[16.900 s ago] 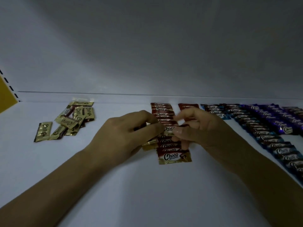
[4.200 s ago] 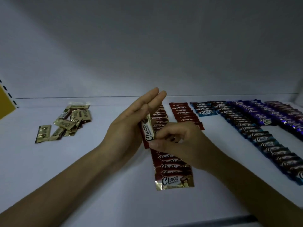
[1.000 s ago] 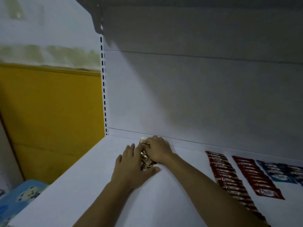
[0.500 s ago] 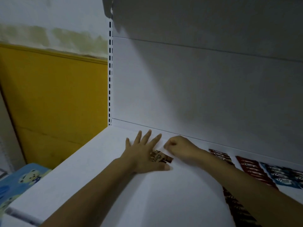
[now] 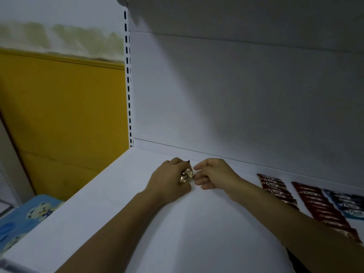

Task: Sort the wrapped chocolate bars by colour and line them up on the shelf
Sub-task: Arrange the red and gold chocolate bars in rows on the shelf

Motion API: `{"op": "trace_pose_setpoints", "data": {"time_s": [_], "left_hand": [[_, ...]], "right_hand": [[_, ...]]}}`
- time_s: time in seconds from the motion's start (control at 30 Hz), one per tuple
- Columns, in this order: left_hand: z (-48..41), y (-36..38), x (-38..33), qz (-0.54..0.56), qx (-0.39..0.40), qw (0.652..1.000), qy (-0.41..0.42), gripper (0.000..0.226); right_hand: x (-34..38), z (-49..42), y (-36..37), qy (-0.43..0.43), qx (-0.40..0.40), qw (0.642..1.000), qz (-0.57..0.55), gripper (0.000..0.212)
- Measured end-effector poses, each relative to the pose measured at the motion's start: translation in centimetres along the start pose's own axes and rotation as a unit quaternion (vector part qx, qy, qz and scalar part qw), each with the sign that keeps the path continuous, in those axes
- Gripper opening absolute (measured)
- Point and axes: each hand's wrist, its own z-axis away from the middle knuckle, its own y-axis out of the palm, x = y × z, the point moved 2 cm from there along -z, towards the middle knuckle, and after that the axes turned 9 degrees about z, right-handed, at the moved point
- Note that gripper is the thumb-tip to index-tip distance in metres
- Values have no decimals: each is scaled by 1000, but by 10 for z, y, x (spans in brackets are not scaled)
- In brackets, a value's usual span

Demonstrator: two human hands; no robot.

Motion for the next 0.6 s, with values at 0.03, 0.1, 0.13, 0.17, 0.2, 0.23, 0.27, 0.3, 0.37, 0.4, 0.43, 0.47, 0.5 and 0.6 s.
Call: {"op": "trace_pose_setpoints", "data": {"time_s": [0.03, 0.1, 0.13, 0.17, 0.2, 0.23, 0.27, 0.3, 0.37, 0.4, 0.43, 0.47, 0.5, 0.6], "left_hand": [[-2, -2, 1, 16, -6, 1000, -5, 39], [-3, -5, 4, 59, -16, 998, -21, 39], [-4, -6, 5, 83, -25, 996, -31, 37], [-5, -8, 6, 114, -40, 992, -44, 35], [-5, -11, 6, 156, -61, 984, -63, 33], [-6, -14, 5, 210, -84, 970, -84, 30], [-6, -18, 4, 268, -106, 952, -103, 27], [-7, -22, 4, 324, -122, 931, -118, 24], [-8, -30, 4, 415, -144, 886, -151, 19], [-7, -33, 5, 453, -150, 863, -169, 19], [-7, -34, 5, 490, -153, 838, -187, 20], [-6, -36, 6, 529, -154, 809, -204, 20], [-6, -37, 7, 566, -156, 779, -219, 21], [-7, -41, 10, 671, -158, 686, -235, 16]], "right_hand": [[-2, -1, -1, 0, -4, 1000, 1, 22], [-5, -2, -2, -6, 1, 1000, -1, 21], [-6, -2, -2, -11, 5, 1000, 3, 20], [-6, -2, -1, -15, 10, 1000, 7, 20], [-7, -3, 0, -20, 12, 1000, 17, 20], [-7, -3, 2, -24, 12, 999, 23, 20], [-6, -2, 4, -32, 3, 999, 29, 21], [-6, -3, 5, -51, -18, 998, 45, 21], [-6, -4, 7, -115, -80, 984, 112, 20], [-5, -2, 9, -147, -105, 972, 147, 14], [-4, -1, 12, -171, -107, 965, 170, 5], [-4, 0, 16, -187, -87, 958, 198, 16], [-5, 0, 21, -200, -51, 952, 227, 39], [-3, 1, 39, -226, 46, 924, 306, 91]]}}
